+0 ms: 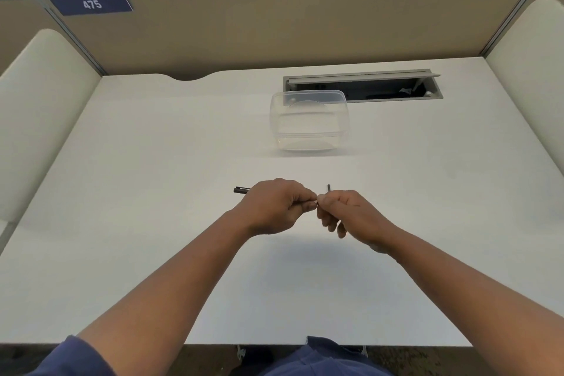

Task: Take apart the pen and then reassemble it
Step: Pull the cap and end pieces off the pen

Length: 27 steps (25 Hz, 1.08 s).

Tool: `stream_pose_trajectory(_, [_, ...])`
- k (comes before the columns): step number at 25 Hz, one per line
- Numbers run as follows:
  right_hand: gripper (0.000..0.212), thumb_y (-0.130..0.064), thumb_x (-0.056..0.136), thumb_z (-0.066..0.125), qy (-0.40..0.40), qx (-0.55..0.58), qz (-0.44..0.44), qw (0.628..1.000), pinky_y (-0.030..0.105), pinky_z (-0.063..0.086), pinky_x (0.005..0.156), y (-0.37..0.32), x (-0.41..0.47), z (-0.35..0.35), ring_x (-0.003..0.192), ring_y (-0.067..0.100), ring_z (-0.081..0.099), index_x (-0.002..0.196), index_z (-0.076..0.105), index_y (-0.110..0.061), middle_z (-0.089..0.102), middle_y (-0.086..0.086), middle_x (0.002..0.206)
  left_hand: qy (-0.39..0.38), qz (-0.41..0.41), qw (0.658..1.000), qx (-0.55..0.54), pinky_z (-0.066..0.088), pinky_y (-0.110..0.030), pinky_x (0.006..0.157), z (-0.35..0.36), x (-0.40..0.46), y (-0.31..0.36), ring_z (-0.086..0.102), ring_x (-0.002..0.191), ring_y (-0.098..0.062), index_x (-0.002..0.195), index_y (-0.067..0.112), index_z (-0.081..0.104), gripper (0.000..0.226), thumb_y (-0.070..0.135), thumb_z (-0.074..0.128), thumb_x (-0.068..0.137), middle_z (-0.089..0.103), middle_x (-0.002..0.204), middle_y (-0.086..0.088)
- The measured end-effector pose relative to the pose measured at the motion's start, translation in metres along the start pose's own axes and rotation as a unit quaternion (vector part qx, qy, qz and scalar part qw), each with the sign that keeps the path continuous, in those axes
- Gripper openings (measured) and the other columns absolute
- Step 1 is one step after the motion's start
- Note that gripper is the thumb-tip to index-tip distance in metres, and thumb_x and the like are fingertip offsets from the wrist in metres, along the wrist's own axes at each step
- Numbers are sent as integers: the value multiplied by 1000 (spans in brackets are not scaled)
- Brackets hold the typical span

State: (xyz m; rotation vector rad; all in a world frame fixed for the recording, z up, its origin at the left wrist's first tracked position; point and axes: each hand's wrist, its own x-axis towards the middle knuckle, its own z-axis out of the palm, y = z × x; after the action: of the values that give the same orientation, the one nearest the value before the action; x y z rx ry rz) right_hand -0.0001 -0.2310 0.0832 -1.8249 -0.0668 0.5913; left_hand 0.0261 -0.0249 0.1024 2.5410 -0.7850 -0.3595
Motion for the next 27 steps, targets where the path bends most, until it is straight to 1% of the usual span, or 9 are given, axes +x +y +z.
stream_pose_trajectory(2, [42,-36,105,46,-47,116,88,988,26,39,52,-5,0,-1,58,15,51,76,64,-12,59,6,69,24,18,999,19,51,-37,66,2,0,0,54,75,-12,105,37,71,22,41,49,102,59,77,11])
stream_pose_trajectory(5, [39,-30,106,45,-56,135,83,986,25,31,50,-6,2,-2,55,14,41,75,61,-13,53,3,66,25,17,999,19,52,-37,67,1,2,0,56,77,-12,106,37,71,23,43,48,101,62,80,12])
stream_pose_trajectory(10, [37,-27,106,46,29,-116,-73,990,21,37,56,4,0,3,57,8,46,75,61,-15,55,1,66,-53,-39,997,-38,53,-36,73,-9,5,0,59,80,-13,104,39,72,21,43,51,101,68,83,12])
stream_pose_trajectory(12, [35,-31,104,43,54,-188,-135,971,23,39,62,11,0,4,68,14,51,79,62,-16,59,2,71,-95,-74,990,-75,51,-34,75,-12,6,0,59,78,-9,101,40,73,19,42,54,101,66,77,20])
stream_pose_trajectory(14, [34,-36,102,40,59,-254,-196,945,22,39,63,16,-1,3,71,12,49,84,62,-18,58,-5,73,-138,-100,976,-137,53,-33,87,-14,7,-1,63,90,-2,97,39,74,18,38,56,101,68,83,29])
stream_pose_trajectory(18, [28,-34,103,39,82,-365,-278,885,24,33,63,21,-2,0,74,7,39,93,63,-23,44,-16,78,-167,-95,963,-190,51,-39,101,-13,5,-2,64,106,-2,90,38,73,21,34,56,102,71,97,22])
stream_pose_trajectory(21, [26,-35,104,42,47,-309,-197,929,29,39,64,20,-3,1,73,11,46,90,61,-24,52,-13,76,-161,-106,969,-155,53,-40,97,-11,5,-2,64,107,-9,90,44,70,19,41,54,101,71,101,17])
stream_pose_trajectory(24, [31,-35,105,47,21,-129,-65,989,30,44,62,14,-3,3,66,10,51,86,65,-19,61,-3,76,-148,-114,976,-112,54,-37,90,-10,4,-2,63,100,-11,99,44,69,17,46,52,100,70,101,17])
stream_pose_trajectory(27, [29,-32,103,52,22,-52,-10,998,24,45,61,10,-2,2,64,8,52,85,69,-19,62,-5,74,-122,-106,984,-76,50,-33,79,-8,1,1,59,84,-5,107,40,69,21,46,50,102,64,86,18])
